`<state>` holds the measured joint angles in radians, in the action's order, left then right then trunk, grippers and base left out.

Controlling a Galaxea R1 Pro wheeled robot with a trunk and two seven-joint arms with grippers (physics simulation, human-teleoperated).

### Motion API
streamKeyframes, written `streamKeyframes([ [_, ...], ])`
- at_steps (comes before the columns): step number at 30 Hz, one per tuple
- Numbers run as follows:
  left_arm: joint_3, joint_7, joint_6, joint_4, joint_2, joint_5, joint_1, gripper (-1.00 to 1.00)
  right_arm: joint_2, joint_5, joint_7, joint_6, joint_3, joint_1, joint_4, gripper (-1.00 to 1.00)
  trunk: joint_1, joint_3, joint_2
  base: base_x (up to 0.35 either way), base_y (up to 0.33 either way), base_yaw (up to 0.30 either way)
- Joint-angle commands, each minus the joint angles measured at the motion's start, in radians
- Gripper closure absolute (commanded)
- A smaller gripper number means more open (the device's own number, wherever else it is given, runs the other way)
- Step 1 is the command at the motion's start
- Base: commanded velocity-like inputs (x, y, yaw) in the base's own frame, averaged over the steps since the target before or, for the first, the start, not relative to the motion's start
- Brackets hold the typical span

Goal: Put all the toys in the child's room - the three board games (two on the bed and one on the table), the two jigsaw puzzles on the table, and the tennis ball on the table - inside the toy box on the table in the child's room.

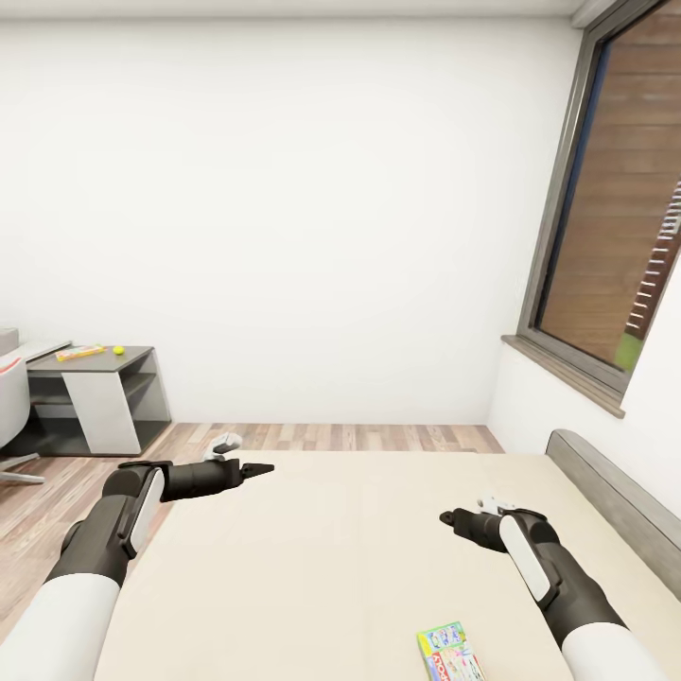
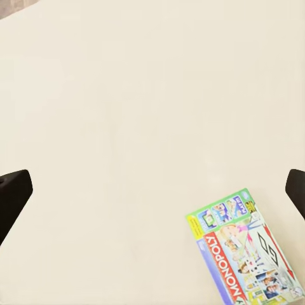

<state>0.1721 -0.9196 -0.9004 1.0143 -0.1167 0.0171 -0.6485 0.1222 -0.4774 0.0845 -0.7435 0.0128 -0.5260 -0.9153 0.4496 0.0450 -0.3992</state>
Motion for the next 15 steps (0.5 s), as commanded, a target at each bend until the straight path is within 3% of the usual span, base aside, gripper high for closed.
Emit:
streamKeyframes([
  [1,0.001,-0.002,-0.008,0.0,0.0,0.002,0.0,-1.0,0.0,-0.01,0.01,-0.003,0.0,0.0,-0.001,-1.0,0.0,-0.001,-0.001,0.0,0.0,0.0],
  [15,0.001,-0.003,-0.008,0.0,0.0,0.005,0.0,-1.0,0.0,-0.009,0.018,-0.003,-0.011,-0.003,0.023,-1.0,0.0,-0.019,-0.001,0.0,0.0,0.0],
])
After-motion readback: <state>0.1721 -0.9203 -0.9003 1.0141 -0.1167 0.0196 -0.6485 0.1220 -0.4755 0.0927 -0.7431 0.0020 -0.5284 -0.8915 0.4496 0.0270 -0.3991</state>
